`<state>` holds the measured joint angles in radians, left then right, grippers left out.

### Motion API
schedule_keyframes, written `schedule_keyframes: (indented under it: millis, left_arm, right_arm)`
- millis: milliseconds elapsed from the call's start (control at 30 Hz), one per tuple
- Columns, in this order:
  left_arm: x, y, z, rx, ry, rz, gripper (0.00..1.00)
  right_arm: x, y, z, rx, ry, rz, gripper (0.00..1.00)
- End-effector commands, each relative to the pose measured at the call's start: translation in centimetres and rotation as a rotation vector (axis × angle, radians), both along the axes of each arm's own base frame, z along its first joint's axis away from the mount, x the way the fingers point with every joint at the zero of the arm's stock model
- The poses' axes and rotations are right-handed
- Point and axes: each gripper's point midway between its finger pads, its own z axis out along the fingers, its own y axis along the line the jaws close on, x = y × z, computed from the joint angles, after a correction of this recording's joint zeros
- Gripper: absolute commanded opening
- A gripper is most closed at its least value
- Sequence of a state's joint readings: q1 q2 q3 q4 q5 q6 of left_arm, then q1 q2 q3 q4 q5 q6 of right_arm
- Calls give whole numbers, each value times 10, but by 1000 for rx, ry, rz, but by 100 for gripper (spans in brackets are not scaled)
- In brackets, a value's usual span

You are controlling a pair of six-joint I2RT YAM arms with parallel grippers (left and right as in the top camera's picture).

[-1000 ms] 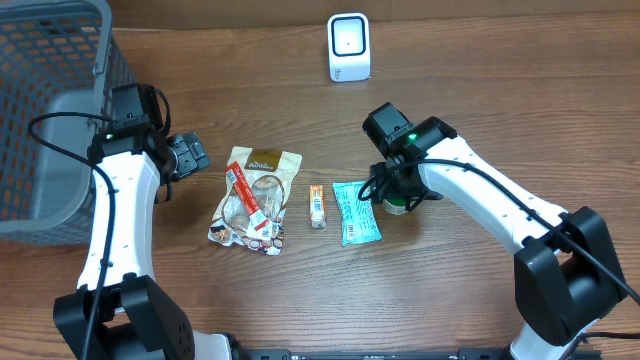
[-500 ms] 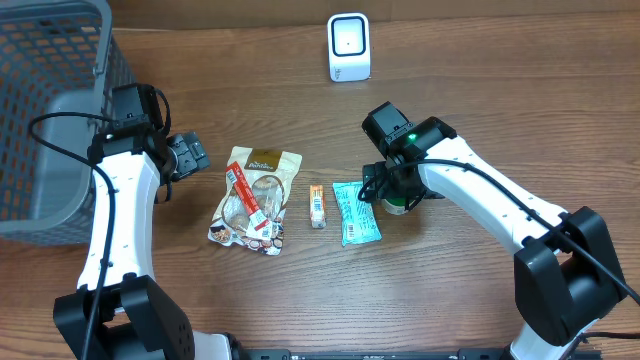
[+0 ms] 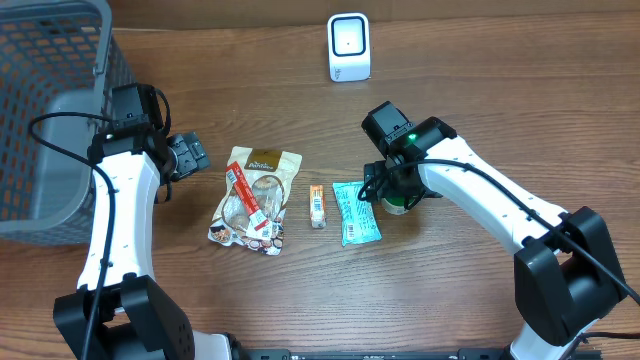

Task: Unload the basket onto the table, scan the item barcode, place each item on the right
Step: 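Close the right gripper around the green jar lid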

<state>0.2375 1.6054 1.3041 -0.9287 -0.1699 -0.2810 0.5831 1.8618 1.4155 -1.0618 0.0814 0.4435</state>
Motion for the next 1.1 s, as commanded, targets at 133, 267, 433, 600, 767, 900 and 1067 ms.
schedule_keyframes:
  millis: [133, 267, 433, 600, 767, 900, 1067]
  left_arm:
    - [0, 2, 5, 18, -6, -8, 100]
    - [0, 2, 5, 18, -6, -8, 100]
    - [0, 2, 5, 18, -6, -8, 100]
    - [0, 2, 5, 18, -6, -8, 100]
    - [0, 2, 5, 18, -6, -8, 100]
    - [0, 2, 5, 18, -6, -8, 100]
    - [0, 2, 5, 18, -6, -8, 100]
  right_arm:
    - [-2, -1, -24, 11, -9, 2, 93]
    - [-4, -2, -36, 17, -19, 3, 92]
    - [-4, -9, -47, -10, -40, -3, 90]
    - [0, -18, -51, -31, -56, -19, 81]
    - [2, -21, -51, -31, -56, -28, 71]
    - [3, -20, -50, -27, -62, -28, 70]
    - [6, -18, -50, -19, -74, -28, 79]
